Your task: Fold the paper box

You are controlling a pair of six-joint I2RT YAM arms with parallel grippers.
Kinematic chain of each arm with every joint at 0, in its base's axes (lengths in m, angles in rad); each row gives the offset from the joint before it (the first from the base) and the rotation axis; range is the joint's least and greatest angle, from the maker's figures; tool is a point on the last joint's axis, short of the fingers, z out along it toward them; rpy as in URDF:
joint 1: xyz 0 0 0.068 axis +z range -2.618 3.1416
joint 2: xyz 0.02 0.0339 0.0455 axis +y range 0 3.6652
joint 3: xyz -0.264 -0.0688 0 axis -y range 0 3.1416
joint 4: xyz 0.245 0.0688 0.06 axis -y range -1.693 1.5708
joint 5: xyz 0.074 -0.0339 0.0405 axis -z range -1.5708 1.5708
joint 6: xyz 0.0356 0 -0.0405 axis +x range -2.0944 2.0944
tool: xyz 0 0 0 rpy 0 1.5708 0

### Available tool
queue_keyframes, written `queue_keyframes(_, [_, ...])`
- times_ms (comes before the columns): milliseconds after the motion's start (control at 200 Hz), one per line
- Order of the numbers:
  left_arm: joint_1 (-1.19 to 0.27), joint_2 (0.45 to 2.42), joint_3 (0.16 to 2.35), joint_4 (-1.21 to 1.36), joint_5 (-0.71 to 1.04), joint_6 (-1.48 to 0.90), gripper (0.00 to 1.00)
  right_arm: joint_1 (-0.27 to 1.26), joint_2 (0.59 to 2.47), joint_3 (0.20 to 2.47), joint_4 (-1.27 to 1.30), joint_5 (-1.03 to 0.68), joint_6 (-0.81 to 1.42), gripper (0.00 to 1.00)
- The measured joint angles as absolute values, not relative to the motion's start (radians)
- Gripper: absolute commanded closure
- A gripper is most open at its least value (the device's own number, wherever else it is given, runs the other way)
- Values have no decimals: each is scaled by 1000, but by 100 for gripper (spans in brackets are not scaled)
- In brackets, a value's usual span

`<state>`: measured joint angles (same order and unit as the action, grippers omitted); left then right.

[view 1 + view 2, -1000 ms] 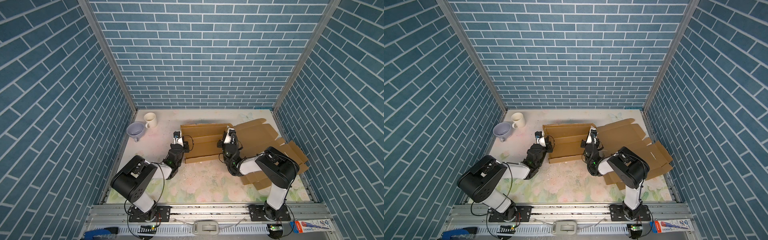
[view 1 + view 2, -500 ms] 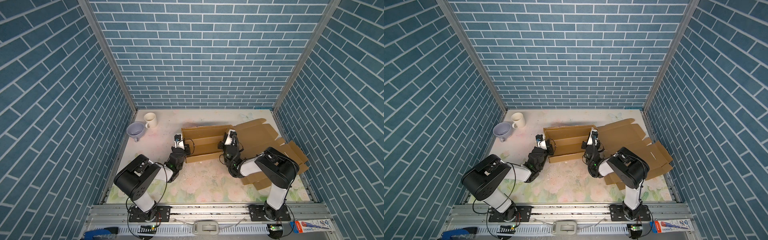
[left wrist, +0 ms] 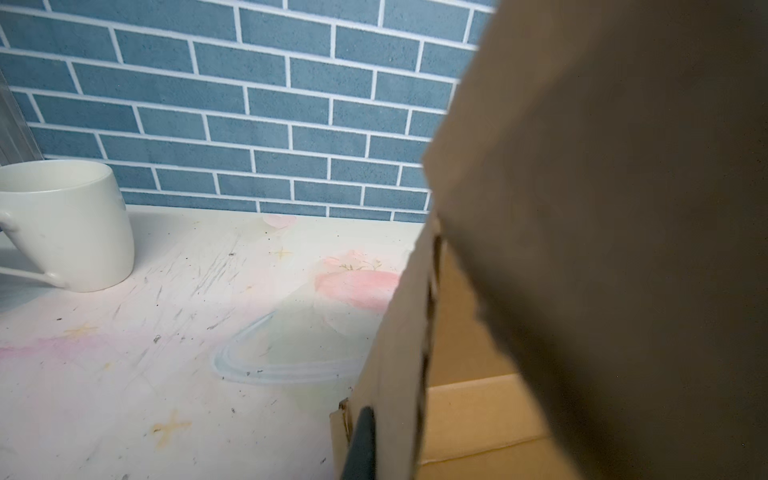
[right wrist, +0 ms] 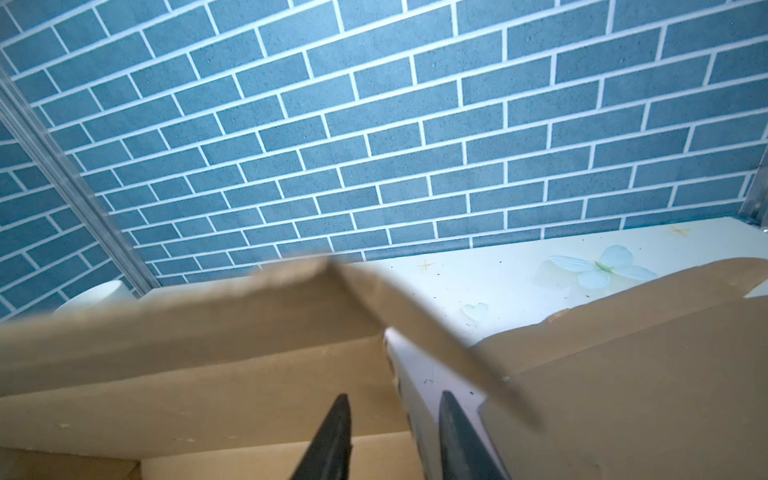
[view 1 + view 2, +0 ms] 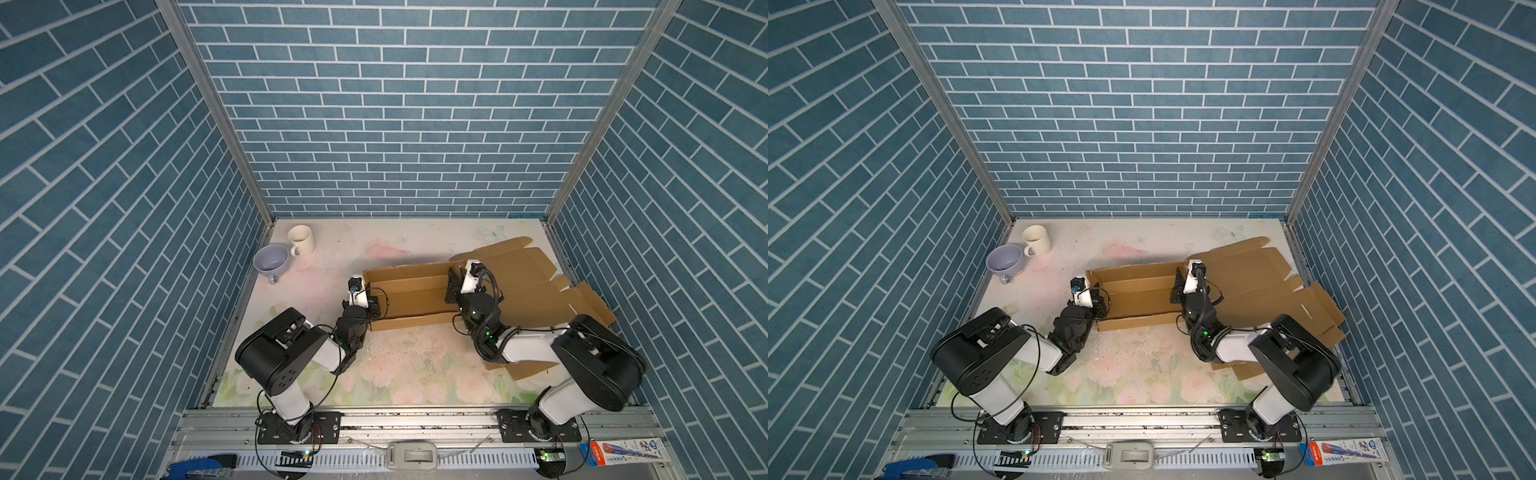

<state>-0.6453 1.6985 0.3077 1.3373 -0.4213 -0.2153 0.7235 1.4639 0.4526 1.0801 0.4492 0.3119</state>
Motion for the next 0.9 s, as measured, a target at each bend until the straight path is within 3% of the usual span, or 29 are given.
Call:
queue_keyframes(255, [-653, 1731, 284, 1415, -422, -192, 100, 583, 1034, 440, 610, 152, 260, 49])
queue_keyframes(395, [-654, 1729, 282, 1415, -422, -171, 100, 582, 903, 608, 184, -34, 82, 49])
queue_keyframes(610, [-657, 1728, 283, 1413, -422, -148, 100, 593, 1057, 1056, -312, -189, -199, 41])
queue_keyframes(900, [-666, 1760, 286, 1451, -418, -134, 100, 689, 1422, 1422, -665, -196, -490, 40])
